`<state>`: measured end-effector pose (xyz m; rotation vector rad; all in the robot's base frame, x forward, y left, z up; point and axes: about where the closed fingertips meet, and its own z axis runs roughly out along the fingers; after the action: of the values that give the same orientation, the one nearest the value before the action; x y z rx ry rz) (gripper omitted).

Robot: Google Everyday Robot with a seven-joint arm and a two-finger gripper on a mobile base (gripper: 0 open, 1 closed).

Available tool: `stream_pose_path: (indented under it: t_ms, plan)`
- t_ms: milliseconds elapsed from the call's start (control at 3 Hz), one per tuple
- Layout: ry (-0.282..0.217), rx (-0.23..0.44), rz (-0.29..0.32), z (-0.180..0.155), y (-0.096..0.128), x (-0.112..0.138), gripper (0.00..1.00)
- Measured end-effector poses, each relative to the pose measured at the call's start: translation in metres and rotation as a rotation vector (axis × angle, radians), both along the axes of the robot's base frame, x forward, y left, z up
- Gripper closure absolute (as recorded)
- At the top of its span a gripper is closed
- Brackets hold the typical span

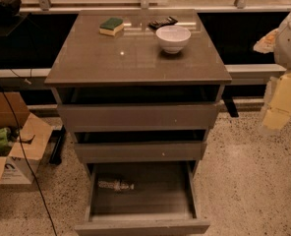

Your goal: Pick water bottle from bottom drawer and place on counter

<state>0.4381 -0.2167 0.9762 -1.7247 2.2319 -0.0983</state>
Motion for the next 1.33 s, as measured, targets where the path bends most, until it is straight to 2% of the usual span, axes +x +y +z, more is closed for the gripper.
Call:
stream_pose_path:
  t_ms: [667,1333]
  plan:
    - [0.000,0.022,-0.024,-0.002,0.000,0.002,0.00]
    - [0.027,0.127,0.030,-0.040,0.054,0.018,0.00]
